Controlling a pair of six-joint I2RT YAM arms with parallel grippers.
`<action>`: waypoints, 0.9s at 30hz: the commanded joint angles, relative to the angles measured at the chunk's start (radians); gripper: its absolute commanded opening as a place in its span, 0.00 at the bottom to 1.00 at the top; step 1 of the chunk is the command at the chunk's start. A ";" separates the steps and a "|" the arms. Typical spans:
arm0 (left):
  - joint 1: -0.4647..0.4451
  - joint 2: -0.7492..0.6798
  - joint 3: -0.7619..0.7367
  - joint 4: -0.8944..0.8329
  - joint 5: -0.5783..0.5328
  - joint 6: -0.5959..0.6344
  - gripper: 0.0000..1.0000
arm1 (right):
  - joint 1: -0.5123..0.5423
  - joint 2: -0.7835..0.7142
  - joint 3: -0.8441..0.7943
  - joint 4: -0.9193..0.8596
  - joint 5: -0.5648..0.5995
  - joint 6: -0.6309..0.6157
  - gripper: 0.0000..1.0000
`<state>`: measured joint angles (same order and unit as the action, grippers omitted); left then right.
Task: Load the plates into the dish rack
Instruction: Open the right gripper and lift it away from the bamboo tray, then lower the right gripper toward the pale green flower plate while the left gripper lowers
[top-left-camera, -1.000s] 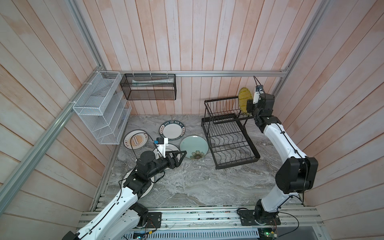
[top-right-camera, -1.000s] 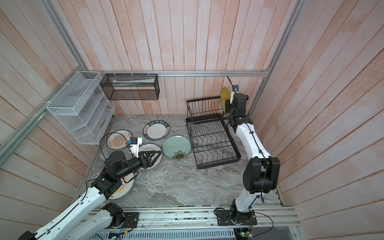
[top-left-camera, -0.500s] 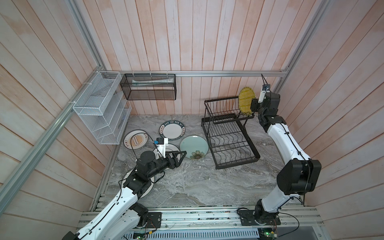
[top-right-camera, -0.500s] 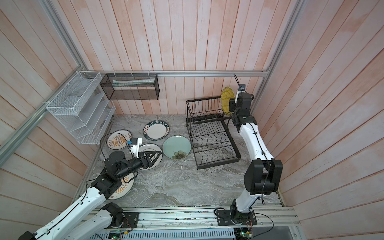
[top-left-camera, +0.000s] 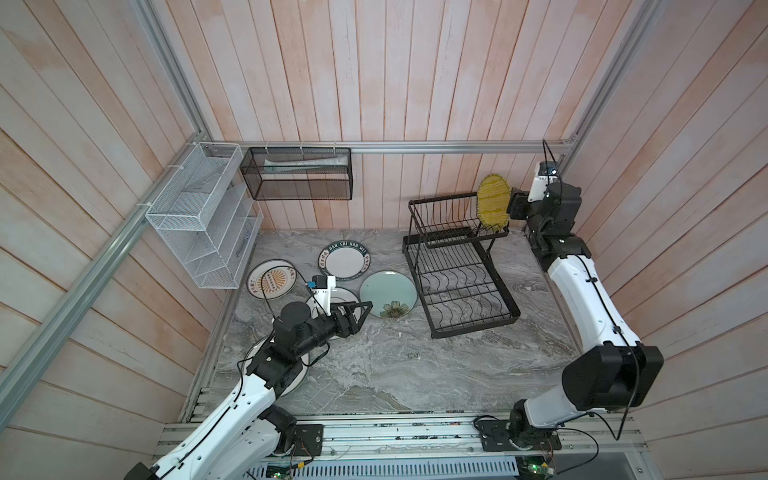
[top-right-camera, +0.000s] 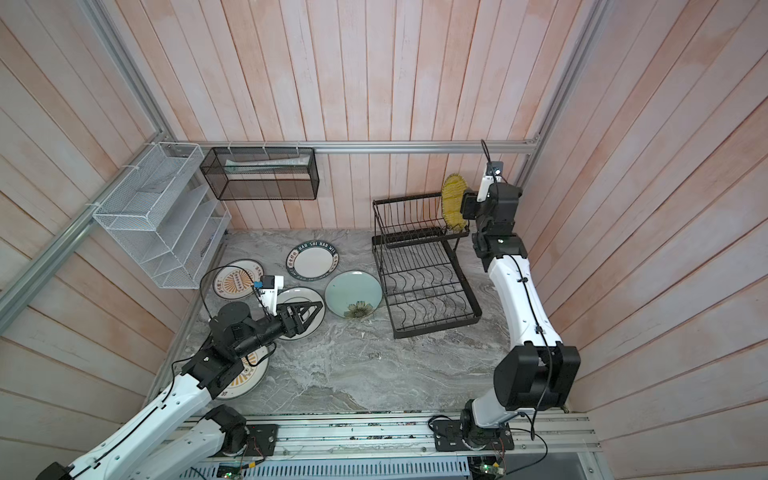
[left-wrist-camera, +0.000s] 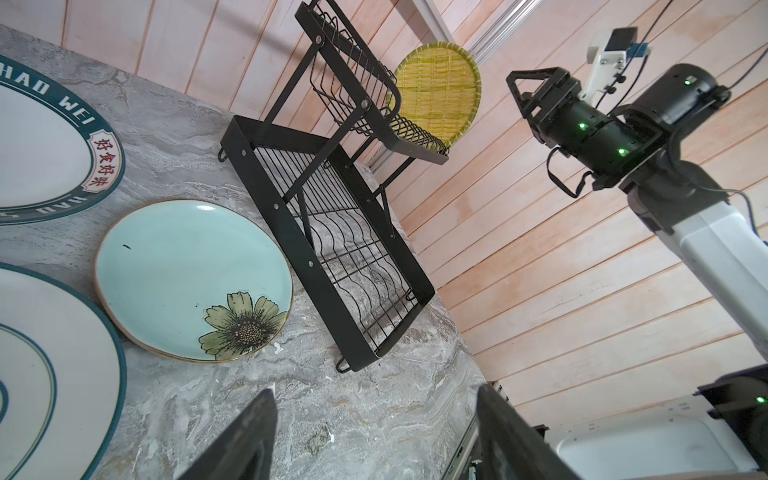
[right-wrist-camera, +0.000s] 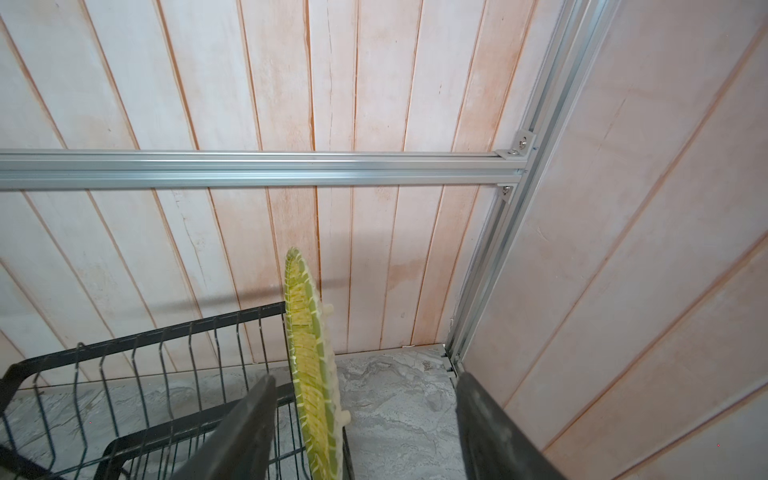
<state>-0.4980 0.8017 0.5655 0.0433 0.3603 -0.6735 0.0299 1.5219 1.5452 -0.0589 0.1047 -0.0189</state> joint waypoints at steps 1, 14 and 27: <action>-0.003 -0.009 0.018 -0.002 -0.028 0.006 0.76 | -0.003 -0.062 -0.058 -0.013 -0.091 0.039 0.69; -0.003 0.056 -0.005 0.034 -0.091 -0.010 0.76 | 0.006 -0.432 -0.673 0.240 -0.358 0.376 0.69; -0.007 0.209 0.037 0.009 -0.173 -0.023 0.76 | 0.171 -0.473 -0.959 0.241 -0.386 0.477 0.65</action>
<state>-0.4988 0.9909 0.5667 0.0437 0.2340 -0.6846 0.1658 1.0554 0.6003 0.1574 -0.2672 0.4351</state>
